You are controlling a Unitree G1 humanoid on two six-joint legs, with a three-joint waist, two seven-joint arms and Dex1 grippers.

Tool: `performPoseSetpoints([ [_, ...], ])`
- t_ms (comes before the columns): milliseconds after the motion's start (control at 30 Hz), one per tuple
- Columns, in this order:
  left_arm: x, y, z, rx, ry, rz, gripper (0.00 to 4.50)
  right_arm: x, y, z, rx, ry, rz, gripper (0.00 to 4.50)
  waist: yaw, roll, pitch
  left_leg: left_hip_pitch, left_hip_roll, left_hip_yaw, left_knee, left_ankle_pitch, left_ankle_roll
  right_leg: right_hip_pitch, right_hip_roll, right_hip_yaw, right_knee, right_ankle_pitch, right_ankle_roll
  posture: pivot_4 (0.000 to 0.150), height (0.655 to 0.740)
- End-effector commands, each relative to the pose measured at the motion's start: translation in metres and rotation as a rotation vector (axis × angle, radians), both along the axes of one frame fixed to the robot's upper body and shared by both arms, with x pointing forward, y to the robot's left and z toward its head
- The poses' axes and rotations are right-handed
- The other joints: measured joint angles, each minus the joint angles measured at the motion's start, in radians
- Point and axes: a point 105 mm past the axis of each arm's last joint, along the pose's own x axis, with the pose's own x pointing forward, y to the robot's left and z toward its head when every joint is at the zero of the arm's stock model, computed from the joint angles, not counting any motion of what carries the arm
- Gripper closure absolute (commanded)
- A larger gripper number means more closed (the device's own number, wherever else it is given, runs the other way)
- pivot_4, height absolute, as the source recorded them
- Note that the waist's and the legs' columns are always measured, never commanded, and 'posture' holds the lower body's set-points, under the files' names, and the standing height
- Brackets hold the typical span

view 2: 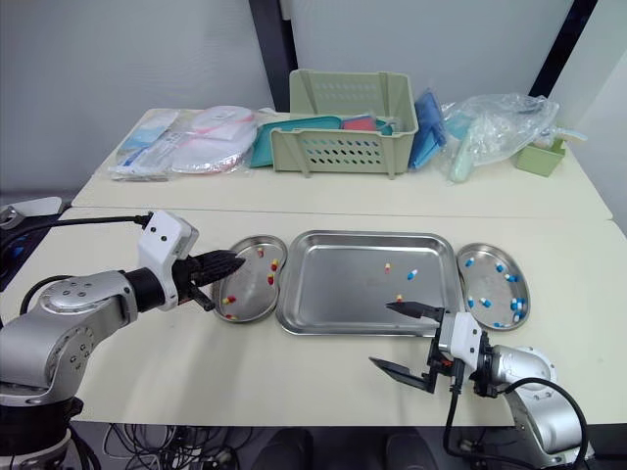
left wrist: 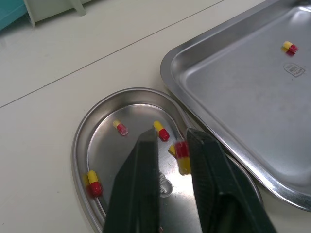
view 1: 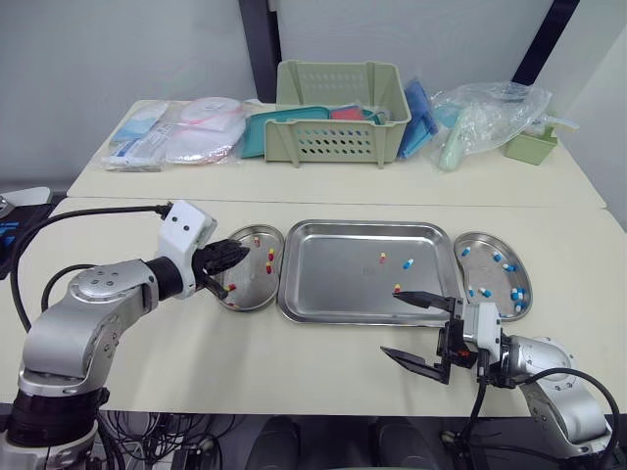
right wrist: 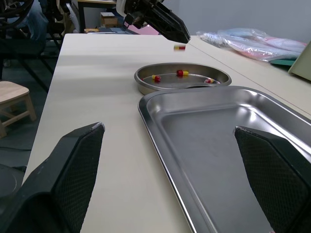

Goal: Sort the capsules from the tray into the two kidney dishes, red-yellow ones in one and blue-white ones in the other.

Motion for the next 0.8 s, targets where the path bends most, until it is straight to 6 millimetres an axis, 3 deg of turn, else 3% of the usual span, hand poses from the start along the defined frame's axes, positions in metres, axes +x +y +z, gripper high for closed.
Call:
performPoseSetpoints([
  [33,0.000,-0.001,0.017,0.001,-0.059,-0.006,2.38,0.000,-0.002,0.006,0.009,-0.036,-0.007,0.00,0.000,0.000,0.000,0.000,0.000,0.000,0.000,0.000,0.000,0.000,0.000,0.000,0.000,0.000,0.000,0.150,0.7400],
  [267,0.000,0.002,0.022,-0.007,-0.074,0.006,0.08,0.000,-0.003,0.006,0.007,-0.036,-0.009,0.00,0.000,0.000,0.000,0.000,0.000,0.000,0.000,0.000,0.000,0.000,0.000,0.000,0.000,0.000,0.000,0.150,0.7400],
  [567,-0.008,0.015,0.029,-0.039,-0.127,-0.003,0.03,0.000,-0.006,0.007,0.000,-0.045,-0.014,0.00,0.000,0.000,0.000,0.000,0.000,0.000,0.000,0.000,0.000,0.000,0.000,0.000,0.000,0.000,0.000,0.150,0.7400],
  [700,-0.020,0.047,0.022,-0.059,-0.129,0.071,0.03,0.001,-0.021,0.016,-0.013,-0.056,-0.092,0.00,-0.001,0.001,0.000,0.000,0.000,0.001,-0.001,0.000,0.000,0.000,0.000,0.001,0.000,0.000,0.000,0.150,0.7400],
  [800,-0.025,0.083,0.019,-0.083,-0.205,0.185,0.03,0.003,-0.050,0.026,-0.049,-0.041,-0.232,0.00,0.002,0.001,0.000,0.000,0.000,0.001,-0.001,0.000,0.000,0.000,0.000,0.001,0.000,0.000,0.000,0.150,0.7400],
])
